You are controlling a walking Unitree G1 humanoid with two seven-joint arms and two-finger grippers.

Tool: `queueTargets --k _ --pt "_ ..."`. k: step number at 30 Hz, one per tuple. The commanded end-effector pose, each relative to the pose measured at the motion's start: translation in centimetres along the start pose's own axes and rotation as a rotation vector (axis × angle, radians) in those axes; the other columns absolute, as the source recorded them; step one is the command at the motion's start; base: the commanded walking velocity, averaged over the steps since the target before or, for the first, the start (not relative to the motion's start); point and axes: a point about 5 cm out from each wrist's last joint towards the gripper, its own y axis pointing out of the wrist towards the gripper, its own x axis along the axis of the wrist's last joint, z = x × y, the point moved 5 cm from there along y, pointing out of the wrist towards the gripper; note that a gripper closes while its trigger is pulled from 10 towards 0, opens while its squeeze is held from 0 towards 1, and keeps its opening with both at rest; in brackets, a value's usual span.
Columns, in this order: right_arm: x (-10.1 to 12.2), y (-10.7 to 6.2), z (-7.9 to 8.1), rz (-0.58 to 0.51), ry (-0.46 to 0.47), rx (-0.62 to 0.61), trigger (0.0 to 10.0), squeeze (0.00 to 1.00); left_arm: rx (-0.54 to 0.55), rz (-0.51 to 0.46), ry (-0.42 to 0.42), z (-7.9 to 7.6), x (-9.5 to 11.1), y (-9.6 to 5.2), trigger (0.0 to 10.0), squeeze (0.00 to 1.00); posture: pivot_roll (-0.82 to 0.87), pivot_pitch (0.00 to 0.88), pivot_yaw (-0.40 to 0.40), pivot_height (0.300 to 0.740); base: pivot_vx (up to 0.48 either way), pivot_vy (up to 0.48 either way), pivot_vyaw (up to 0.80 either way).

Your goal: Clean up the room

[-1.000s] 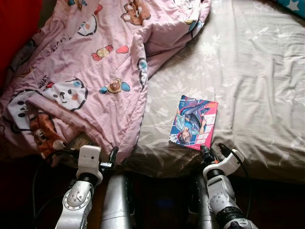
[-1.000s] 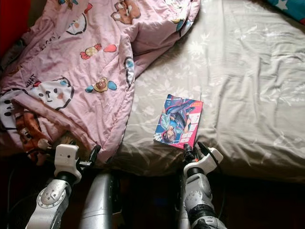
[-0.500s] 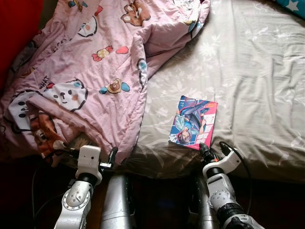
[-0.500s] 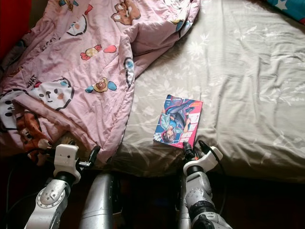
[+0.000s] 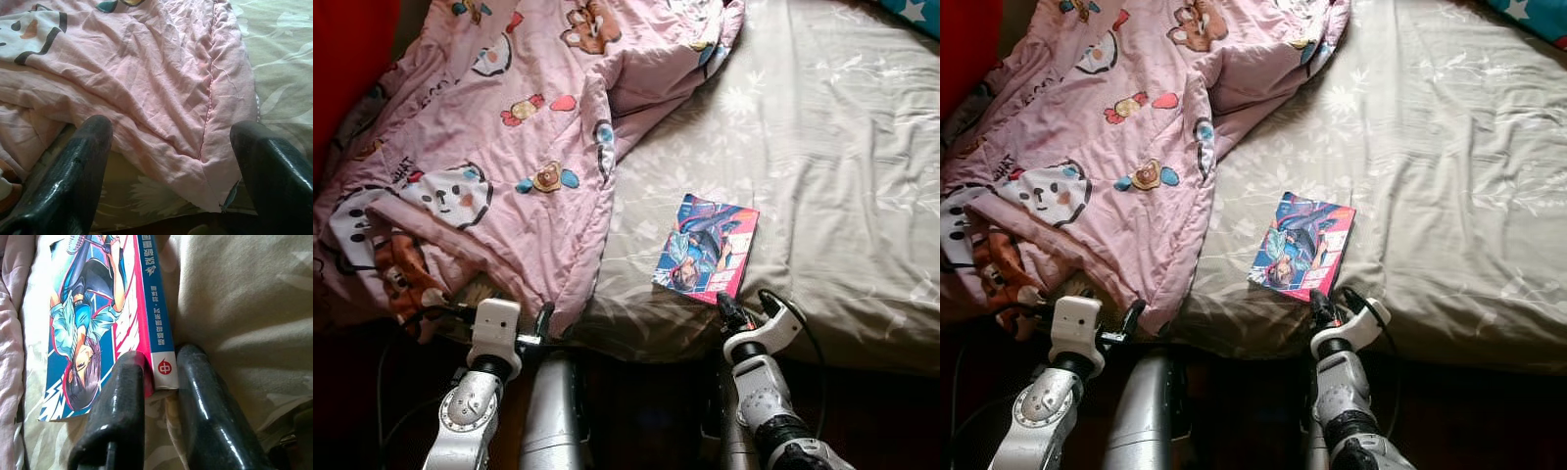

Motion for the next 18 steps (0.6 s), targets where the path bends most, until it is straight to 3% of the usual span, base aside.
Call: queueTargets --k 1,11,15,18 --pt "-1.5 -0.7 -0.8 0.044 0.016 -0.03 0.0 0.0 -0.003 0.039 0.003 0.2 -1.3 -0.7 10.0 0.0 0.09 0.285 0.082 0.588 0.0 0.0 0.0" --pt "-1.5 -0.9 -1.3 0.037 0.006 -0.057 0.0 0.0 -0.007 0.041 0.009 0.0 -1.4 -0.7 10.0 0.0 0.09 0.284 0.082 0.588 0.0 0.0 0.0" --pt "-1.0 -1.0 -1.7 0.012 -0.038 -0.08 0.0 0.0 -0.006 0.043 0.012 0.1 -1.4 -0.7 10.0 0.0 0.09 0.282 0.082 0.588 0.0 0.0 0.0" --pt "-0.5 -0.9 -1.4 -0.005 -0.122 -0.061 0.0 0.0 -0.005 0.044 0.012 0.0 -1.5 -0.7 10.0 0.0 0.08 0.28 0.08 0.588 0.0 0.0 0.0"
